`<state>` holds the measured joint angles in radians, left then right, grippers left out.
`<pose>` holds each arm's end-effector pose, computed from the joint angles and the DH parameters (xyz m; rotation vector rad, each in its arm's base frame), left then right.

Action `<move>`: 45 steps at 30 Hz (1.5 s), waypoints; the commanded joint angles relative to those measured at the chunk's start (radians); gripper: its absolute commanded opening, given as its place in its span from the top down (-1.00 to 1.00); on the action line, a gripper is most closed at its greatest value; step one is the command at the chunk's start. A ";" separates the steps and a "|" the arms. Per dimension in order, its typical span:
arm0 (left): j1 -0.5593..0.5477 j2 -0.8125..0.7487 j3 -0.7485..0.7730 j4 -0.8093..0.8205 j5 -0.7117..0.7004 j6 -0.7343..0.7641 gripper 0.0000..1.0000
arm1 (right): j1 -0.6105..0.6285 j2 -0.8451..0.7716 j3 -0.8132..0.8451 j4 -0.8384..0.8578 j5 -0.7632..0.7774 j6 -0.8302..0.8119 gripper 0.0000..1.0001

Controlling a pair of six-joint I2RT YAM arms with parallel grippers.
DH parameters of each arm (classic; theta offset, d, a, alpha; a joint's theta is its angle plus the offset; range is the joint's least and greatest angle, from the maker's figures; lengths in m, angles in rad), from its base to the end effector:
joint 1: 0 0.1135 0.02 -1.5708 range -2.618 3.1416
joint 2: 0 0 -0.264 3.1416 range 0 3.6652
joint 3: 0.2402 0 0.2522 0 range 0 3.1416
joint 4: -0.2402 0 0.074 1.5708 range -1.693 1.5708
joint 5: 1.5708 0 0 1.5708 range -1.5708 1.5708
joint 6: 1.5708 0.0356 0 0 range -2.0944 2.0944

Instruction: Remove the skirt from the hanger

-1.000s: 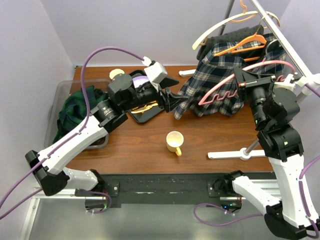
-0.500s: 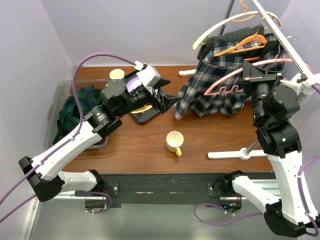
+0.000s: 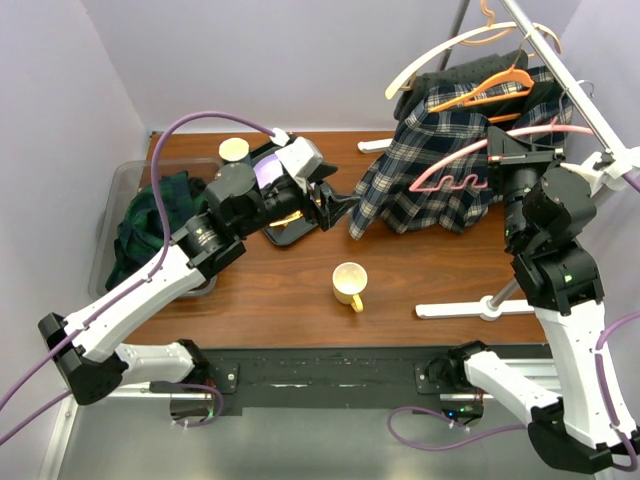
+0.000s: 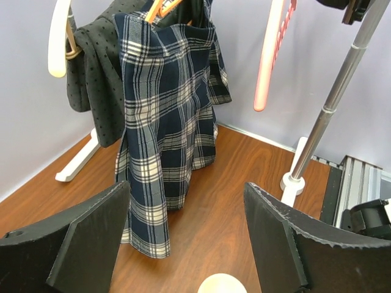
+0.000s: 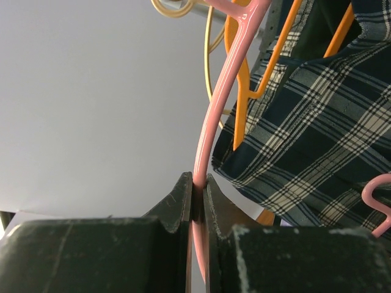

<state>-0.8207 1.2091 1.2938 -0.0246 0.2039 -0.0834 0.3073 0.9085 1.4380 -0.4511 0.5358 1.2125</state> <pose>0.1817 -0.2056 0.4475 0.7237 1.4008 -0.8714 0.1419 0.0259 0.5054 1.0529 1.1503 0.8164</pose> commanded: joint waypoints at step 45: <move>-0.005 -0.126 -0.064 -0.083 -0.233 0.106 -0.65 | -0.004 -0.092 0.229 -0.452 -0.221 -0.281 -0.60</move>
<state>-0.8207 1.1099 1.2396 -0.1078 0.0063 -0.0277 0.3073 0.7925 1.6382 -0.8639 0.3557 0.9813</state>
